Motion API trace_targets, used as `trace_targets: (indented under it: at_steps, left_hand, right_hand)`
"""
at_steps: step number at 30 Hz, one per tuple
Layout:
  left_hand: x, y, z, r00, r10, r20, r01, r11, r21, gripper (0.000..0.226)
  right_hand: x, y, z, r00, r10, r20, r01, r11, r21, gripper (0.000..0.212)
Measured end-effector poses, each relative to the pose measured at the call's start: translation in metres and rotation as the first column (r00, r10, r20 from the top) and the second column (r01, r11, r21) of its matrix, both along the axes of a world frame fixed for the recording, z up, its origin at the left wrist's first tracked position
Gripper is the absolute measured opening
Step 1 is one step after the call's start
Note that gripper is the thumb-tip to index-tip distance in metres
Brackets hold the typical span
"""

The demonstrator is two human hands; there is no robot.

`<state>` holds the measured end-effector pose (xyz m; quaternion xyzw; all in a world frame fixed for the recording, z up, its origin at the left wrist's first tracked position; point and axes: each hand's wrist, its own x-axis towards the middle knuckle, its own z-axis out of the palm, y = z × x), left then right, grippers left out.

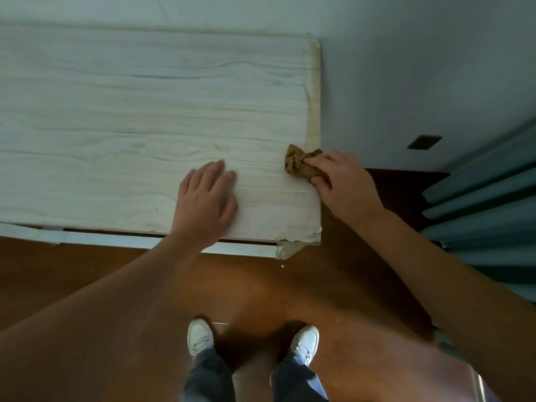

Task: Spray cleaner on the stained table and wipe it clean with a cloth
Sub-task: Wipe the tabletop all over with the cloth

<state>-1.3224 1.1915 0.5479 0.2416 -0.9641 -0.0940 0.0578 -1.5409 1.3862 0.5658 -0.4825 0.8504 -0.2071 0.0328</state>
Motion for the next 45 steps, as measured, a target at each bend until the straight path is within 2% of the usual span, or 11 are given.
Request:
trace_targets:
  at_steps: [2,4,7,10,19,22,27,31,34,40,45]
  left_hand:
    - [0.000,0.000,0.000,1.000,0.000,-0.002,0.000,1.000,-0.003,0.051]
    - [0.000,-0.001,0.001,1.000,-0.003,0.014,0.003,1.000,-0.002,0.052]
    - [0.000,-0.002,0.000,0.999,-0.008,0.045,0.008,1.000,-0.009,0.053]
    - [-0.001,-0.002,0.001,0.999,-0.005,0.036,0.005,1.000,-0.007,0.054]
    - [-0.001,-0.002,0.000,0.999,-0.002,0.050,0.002,1.000,0.001,0.053]
    - [-0.001,-0.001,0.002,0.999,-0.001,0.055,0.001,1.000,0.003,0.054]
    - [-0.001,-0.002,0.001,0.998,-0.008,0.065,0.007,1.000,0.010,0.053]
    - [-0.001,-0.002,0.000,0.997,-0.010,0.072,0.010,1.000,0.010,0.054]
    - [-0.001,-0.003,-0.001,0.998,-0.012,0.064,0.012,1.000,0.004,0.054]
    - [0.001,-0.004,-0.001,1.000,-0.017,0.015,0.017,0.999,0.030,0.052]
    - [0.002,-0.007,-0.005,1.000,-0.024,-0.006,0.024,0.999,0.040,0.051]
  right_hand:
    - [0.009,0.000,0.000,1.000,0.023,0.004,-0.023,1.000,-0.014,0.034]
    - [0.028,0.008,0.001,0.987,0.163,0.008,-0.163,0.987,-0.012,0.034]
    - [0.049,0.027,0.002,0.896,0.443,0.012,-0.443,0.896,0.021,0.034]
    - [0.032,0.024,-0.001,0.838,0.545,-0.007,-0.545,0.838,0.037,0.035]
    - [-0.046,-0.060,-0.005,0.995,0.098,0.027,-0.097,0.995,-0.039,0.035]
    - [-0.024,-0.048,-0.001,0.989,0.149,0.012,-0.149,0.989,-0.019,0.037]
    - [0.025,0.001,-0.001,0.894,0.446,0.033,-0.447,0.894,0.028,0.036]
    - [0.009,-0.015,-0.002,0.875,0.484,-0.024,-0.483,0.874,0.048,0.034]
    - [-0.018,-0.049,-0.004,0.918,0.393,-0.060,-0.392,0.919,0.039,0.036]
    - [-0.024,-0.140,-0.008,0.999,-0.035,-0.010,0.035,0.998,-0.046,0.038]
    - [0.024,-0.157,-0.010,1.000,0.009,-0.003,-0.009,0.999,-0.048,0.039]
